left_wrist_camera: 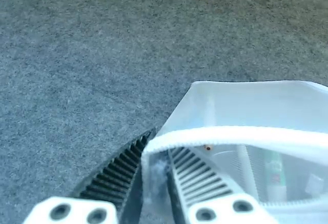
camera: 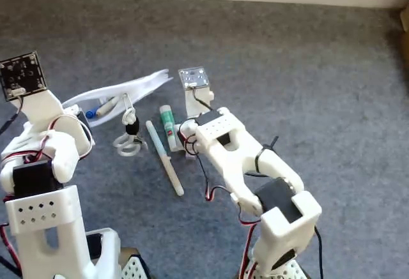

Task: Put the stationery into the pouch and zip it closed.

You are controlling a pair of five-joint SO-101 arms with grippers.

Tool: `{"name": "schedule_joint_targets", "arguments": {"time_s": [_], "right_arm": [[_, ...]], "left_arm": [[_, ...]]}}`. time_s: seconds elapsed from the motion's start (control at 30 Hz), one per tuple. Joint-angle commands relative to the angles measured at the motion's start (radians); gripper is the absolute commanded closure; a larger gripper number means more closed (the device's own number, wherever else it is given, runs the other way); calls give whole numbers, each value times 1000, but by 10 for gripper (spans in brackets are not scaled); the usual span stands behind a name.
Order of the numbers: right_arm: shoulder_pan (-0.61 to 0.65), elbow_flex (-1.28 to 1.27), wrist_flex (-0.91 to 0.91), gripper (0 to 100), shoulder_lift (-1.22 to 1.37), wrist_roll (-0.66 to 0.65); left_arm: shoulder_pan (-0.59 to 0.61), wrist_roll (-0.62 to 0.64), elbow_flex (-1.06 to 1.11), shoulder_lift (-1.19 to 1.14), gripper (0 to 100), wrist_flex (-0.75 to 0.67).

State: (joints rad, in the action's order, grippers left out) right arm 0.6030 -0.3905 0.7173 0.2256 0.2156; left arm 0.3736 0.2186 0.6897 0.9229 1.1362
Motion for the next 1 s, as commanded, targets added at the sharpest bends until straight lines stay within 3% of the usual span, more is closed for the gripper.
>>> {"name": "schedule_joint_targets", "arguments": {"time_s": [0.0,0.27,0.5,0.77,0.97], "right_arm": [[15,53,-21,844,2,9],[1,71,7,993,5,3],[4,70,18,993,-1,3],[-1,156,163,993,2,2],[-1,156,188,993,7,-94]], "left_arm": [[19,6,7,-16,989,-17],[18,8,7,-16,989,-17],[18,8,7,-16,989,-17],[18,8,7,-16,989,-20],[18,8,7,-16,989,-20]]}}
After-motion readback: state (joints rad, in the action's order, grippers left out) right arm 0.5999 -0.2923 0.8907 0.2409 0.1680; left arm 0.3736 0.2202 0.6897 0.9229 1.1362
